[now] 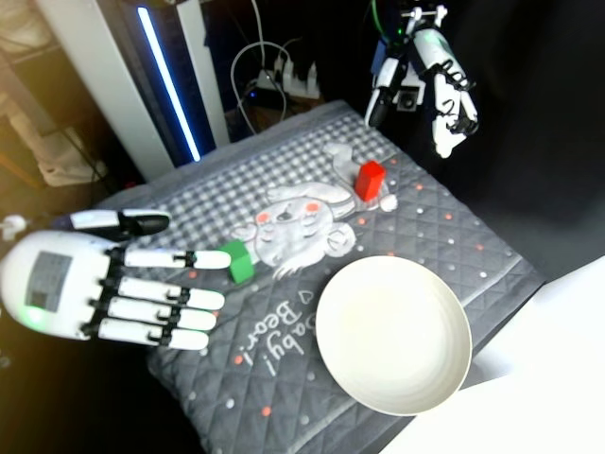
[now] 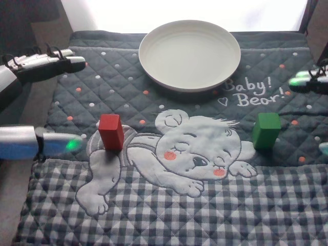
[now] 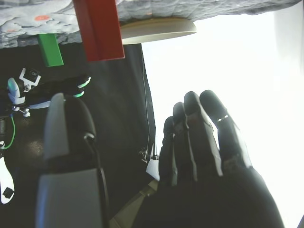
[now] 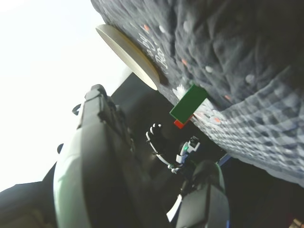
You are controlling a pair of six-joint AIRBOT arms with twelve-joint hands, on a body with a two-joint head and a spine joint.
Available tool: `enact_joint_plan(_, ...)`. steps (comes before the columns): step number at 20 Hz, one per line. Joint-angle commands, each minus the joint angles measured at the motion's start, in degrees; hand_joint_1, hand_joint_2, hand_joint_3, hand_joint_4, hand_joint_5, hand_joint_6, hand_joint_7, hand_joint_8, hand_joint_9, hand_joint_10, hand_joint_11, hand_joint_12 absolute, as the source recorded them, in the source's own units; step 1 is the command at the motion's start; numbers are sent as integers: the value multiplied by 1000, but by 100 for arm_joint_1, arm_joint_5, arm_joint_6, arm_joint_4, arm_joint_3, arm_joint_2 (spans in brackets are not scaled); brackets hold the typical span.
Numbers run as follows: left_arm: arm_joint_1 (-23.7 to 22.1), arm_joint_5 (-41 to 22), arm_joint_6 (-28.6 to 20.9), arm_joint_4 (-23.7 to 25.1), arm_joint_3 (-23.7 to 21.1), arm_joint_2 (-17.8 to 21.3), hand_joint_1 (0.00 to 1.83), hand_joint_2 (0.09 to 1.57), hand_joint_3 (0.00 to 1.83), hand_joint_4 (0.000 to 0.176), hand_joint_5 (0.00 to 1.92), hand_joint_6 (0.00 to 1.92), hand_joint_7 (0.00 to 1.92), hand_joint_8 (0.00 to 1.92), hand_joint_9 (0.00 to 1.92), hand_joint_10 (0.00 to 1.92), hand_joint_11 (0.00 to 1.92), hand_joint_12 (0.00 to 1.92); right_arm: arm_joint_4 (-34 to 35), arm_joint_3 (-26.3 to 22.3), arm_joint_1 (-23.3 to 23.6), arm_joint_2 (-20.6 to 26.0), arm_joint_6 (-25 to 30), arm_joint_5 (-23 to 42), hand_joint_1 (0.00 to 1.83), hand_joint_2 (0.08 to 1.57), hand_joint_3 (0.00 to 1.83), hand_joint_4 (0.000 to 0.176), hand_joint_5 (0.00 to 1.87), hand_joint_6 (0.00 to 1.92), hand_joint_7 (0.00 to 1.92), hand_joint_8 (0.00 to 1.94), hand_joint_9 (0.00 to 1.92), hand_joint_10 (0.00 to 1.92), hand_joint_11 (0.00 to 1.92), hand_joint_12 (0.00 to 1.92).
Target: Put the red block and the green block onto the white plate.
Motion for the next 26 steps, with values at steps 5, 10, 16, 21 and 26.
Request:
enact_joint_plan(5, -559, -254, -15, 278, 276, -235, 814, 892, 0, 0, 213, 0, 144, 0, 118, 4, 0, 520, 167, 113, 55, 2, 25, 659, 885, 1064, 0, 152, 361, 0, 280, 0, 273, 0, 0, 844)
enact_joint_plan(10, -927, 86, -27, 638, 410, -416, 873, 830, 0, 0, 160, 0, 119, 0, 88, 0, 0, 449, -344, 251, 700, -73, 299, 569, 1039, 1041, 1, 132, 187, 0, 53, 0, 22, 0, 0, 470)
enact_joint_plan(16, -1001, 256, -134, 791, 451, -445, 830, 800, 0, 6, 82, 1, 86, 3, 89, 7, 0, 624, -1204, 425, 1550, -442, 385, 90, 954, 970, 0, 176, 157, 0, 41, 9, 15, 6, 0, 345)
enact_joint_plan(21, -1138, 924, -289, 1176, 592, -598, 870, 818, 1, 20, 33, 3, 4, 1, 30, 10, 0, 294, -1414, 669, 1592, -759, 665, -247, 988, 937, 0, 176, 212, 4, 89, 5, 62, 8, 62, 32)
enact_joint_plan(26, -1294, 1466, -380, 1531, 733, -734, 870, 809, 0, 22, 239, 0, 223, 0, 269, 2, 46, 791, -1444, 707, 1592, -763, 664, -410, 948, 962, 8, 176, 266, 9, 109, 5, 97, 9, 102, 68)
